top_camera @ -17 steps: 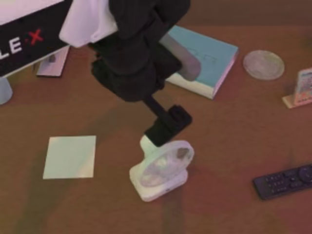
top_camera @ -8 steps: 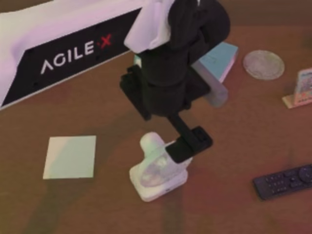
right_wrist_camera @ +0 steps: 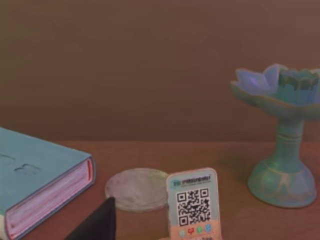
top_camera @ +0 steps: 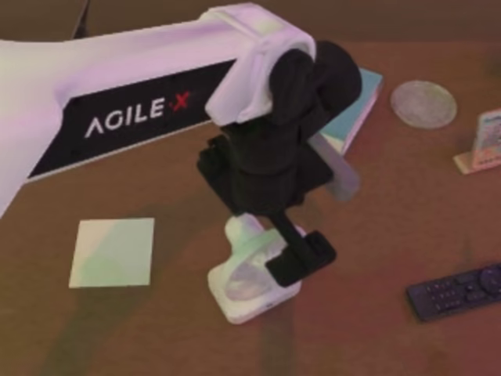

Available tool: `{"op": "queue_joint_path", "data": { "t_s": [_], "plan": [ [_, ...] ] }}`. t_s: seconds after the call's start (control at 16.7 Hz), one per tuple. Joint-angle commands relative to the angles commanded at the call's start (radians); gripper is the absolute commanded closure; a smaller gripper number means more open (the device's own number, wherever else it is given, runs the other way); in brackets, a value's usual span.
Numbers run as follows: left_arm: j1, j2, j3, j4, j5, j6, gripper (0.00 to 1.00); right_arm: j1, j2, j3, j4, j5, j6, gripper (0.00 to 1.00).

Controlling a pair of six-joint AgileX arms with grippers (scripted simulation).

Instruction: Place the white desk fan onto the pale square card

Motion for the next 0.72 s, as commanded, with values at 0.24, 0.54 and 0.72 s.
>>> {"op": "queue_joint_path", "data": {
  "t_s": [0.24, 0.54, 0.72],
  "plan": [
    [-0.001, 0.003, -0.017, 0.017, 0.000, 0.000, 0.00, 0.000, 0.000, 0.000, 0.000, 0.000, 0.000, 0.00],
    [-0.001, 0.003, -0.017, 0.017, 0.000, 0.000, 0.30, 0.000, 0.000, 0.000, 0.000, 0.000, 0.000, 0.00],
    [-0.001, 0.003, -0.017, 0.017, 0.000, 0.000, 0.53, 0.000, 0.000, 0.000, 0.000, 0.000, 0.000, 0.00]
  ]
}}
